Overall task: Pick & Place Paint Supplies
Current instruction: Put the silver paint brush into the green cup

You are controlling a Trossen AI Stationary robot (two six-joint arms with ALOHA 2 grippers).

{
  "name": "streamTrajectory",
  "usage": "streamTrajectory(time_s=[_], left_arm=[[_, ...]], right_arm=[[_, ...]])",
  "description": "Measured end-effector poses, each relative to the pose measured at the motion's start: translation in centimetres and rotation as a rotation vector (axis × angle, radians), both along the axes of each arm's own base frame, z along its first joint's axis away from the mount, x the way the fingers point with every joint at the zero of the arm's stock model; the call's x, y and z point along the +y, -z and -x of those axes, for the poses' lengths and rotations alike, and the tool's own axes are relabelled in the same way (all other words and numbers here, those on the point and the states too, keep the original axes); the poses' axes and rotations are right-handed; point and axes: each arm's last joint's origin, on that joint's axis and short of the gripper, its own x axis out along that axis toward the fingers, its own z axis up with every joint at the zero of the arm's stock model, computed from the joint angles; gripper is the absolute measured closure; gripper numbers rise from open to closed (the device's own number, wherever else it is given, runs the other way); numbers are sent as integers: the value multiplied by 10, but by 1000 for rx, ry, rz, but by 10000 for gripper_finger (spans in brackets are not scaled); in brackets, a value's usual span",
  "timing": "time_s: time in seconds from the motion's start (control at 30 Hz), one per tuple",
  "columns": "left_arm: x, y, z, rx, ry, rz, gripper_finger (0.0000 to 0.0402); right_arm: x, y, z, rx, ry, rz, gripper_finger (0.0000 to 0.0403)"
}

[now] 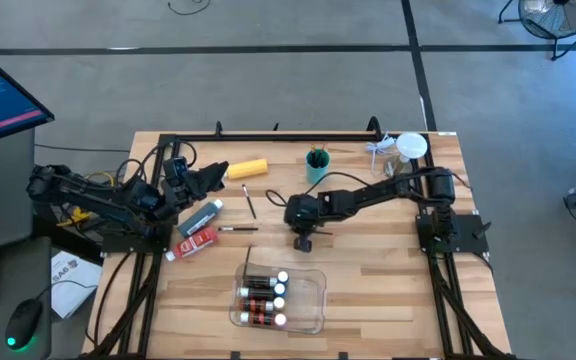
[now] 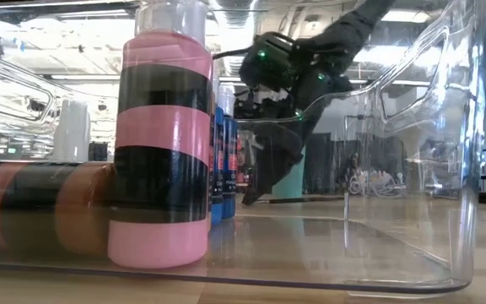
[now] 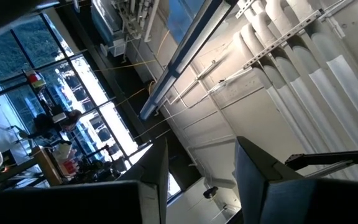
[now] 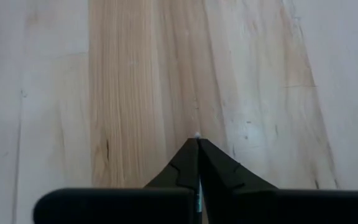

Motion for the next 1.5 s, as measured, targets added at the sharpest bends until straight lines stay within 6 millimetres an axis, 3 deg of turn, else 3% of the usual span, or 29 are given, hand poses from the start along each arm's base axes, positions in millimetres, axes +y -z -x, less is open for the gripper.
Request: streamTrajectory(time_s=[0.1, 0.33, 0.53, 0.8, 0.93, 1.07, 1.2, 1.33, 1.5], left_arm=[[0, 0, 0, 0, -2, 2, 309], [0, 0, 0, 1, -3, 2, 309], [0, 0, 0, 1, -3, 3, 309], [0, 1, -1, 9, -8, 6, 309], [0, 1, -1, 5, -4, 22, 309], [0, 1, -1, -2, 7, 36, 309], [-1, 1, -1, -3, 14, 39, 309], [-1, 1, -1, -3, 8, 46, 309], [-1, 2, -1, -2, 1, 51, 309]], right_arm=[[-3, -14, -11, -6, -8, 10, 402], [-19, -74, -43, -153, -20, 58, 403], [-50, -136, -52, -359, 45, 95, 403], [-127, -226, -8, -728, 298, 154, 403], [-152, -253, 17, -851, 374, 225, 403], [-166, -246, 39, -930, 438, 250, 403], [-168, -218, 66, -1061, 534, 189, 403], [-159, -172, 89, -1088, 669, 174, 403], [-141, -144, 109, -1126, 759, 210, 403]])
